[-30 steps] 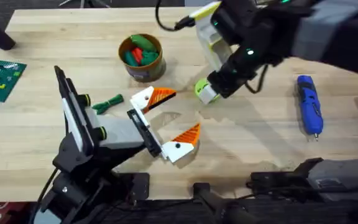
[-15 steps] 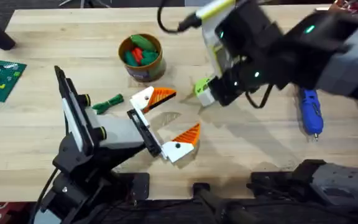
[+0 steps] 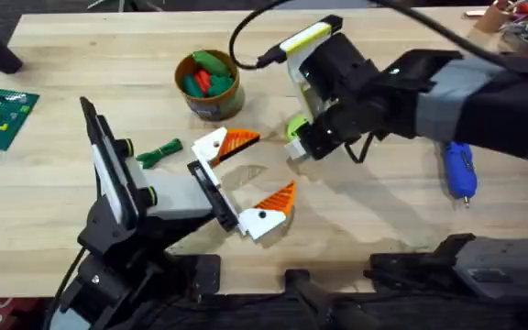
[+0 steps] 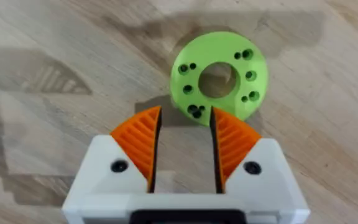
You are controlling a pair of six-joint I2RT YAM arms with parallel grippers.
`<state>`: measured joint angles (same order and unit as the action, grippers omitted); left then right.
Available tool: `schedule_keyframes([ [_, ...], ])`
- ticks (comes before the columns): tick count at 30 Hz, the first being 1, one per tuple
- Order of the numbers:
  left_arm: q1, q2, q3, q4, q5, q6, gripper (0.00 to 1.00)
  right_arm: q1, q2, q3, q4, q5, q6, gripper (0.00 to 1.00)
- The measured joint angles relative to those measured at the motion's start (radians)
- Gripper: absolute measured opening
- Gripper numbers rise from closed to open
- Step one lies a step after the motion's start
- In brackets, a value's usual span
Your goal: Pick up the gripper from the table and insert it into the empty holder that is missing its gripper. Then pick up a screw, insert it into the mounting hole, and use the screwdriver to tighten it. Finally, clean up the table by picking up the vegetable and placing it into the bucket.
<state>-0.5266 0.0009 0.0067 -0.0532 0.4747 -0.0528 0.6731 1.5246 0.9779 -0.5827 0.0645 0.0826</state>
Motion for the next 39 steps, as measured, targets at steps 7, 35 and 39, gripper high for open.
schedule_keyframes([
  [7,0.0,0.0,0.0,0.0,0.0,0.0,0.987,0.0,0.03,0.0,0.007,0.003,0.0,0.451],
  [35,0.0,0.0,0.0,0.0,0.0,0.0,0.987,0.0,0.05,0.001,0.011,0.005,0.0,0.403],
  [39,0.0,0.0,0.0,0.0,0.0,0.0,0.987,-0.003,0.05,0.001,0.011,0.016,0.003,0.313],
])
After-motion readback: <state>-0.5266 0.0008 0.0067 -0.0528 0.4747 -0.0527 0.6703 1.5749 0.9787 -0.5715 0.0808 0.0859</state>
